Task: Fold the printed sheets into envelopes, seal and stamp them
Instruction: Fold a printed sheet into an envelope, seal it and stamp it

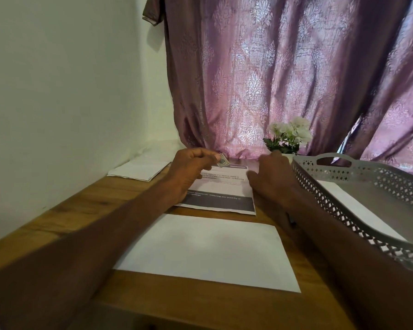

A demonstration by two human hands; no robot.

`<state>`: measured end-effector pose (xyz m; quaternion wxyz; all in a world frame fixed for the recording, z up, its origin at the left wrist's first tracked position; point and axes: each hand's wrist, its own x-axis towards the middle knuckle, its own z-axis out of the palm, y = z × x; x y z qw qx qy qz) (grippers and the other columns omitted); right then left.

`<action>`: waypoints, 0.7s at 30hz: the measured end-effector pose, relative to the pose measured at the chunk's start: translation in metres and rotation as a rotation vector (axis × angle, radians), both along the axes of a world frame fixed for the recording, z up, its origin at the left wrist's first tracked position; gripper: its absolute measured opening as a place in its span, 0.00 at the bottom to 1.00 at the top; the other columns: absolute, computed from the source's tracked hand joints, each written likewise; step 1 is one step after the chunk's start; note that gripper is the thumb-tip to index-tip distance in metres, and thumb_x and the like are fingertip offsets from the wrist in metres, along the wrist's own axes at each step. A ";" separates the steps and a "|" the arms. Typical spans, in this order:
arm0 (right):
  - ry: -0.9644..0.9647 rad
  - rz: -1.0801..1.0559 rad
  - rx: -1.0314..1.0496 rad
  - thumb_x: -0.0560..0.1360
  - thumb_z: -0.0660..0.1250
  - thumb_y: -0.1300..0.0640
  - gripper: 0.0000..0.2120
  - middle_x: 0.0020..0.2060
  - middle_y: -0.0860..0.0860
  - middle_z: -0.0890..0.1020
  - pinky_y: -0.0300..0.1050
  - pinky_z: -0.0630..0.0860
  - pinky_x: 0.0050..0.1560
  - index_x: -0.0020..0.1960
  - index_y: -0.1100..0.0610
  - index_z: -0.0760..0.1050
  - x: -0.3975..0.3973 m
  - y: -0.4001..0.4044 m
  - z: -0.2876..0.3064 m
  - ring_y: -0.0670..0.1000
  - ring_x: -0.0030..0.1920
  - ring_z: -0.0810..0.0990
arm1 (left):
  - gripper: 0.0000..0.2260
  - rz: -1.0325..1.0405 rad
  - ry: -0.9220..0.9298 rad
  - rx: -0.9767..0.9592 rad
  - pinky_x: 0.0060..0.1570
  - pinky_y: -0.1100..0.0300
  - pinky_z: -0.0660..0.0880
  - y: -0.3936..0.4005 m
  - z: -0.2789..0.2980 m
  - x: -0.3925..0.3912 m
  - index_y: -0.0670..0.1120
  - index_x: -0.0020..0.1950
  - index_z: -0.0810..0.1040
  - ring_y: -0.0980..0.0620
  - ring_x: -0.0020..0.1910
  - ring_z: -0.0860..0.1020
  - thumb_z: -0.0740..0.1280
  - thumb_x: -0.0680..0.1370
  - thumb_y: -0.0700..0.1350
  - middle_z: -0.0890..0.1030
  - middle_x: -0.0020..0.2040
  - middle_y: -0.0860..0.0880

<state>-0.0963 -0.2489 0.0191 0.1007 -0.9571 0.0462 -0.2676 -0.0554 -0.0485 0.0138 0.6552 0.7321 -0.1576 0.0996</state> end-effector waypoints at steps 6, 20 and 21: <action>-0.079 0.388 0.735 0.80 0.68 0.43 0.19 0.35 0.55 0.85 0.50 0.77 0.48 0.41 0.56 0.86 -0.007 0.030 0.019 0.52 0.40 0.81 | 0.02 0.008 -0.005 -0.028 0.50 0.54 0.80 0.000 -0.001 0.001 0.53 0.46 0.86 0.52 0.48 0.83 0.75 0.78 0.49 0.87 0.46 0.52; 0.020 0.514 1.197 0.72 0.79 0.59 0.02 0.41 0.55 0.89 0.50 0.84 0.55 0.44 0.58 0.87 0.003 0.036 0.003 0.53 0.45 0.89 | 0.06 -0.108 -0.019 -0.047 0.55 0.55 0.79 0.002 -0.002 0.003 0.53 0.51 0.88 0.55 0.50 0.87 0.74 0.78 0.52 0.89 0.48 0.52; 0.024 0.519 1.198 0.73 0.78 0.59 0.02 0.40 0.56 0.89 0.50 0.84 0.55 0.44 0.58 0.87 0.003 0.036 0.003 0.53 0.45 0.89 | 0.06 -0.095 -0.019 -0.044 0.54 0.58 0.78 0.003 -0.001 0.003 0.53 0.51 0.88 0.55 0.49 0.87 0.74 0.78 0.52 0.89 0.48 0.53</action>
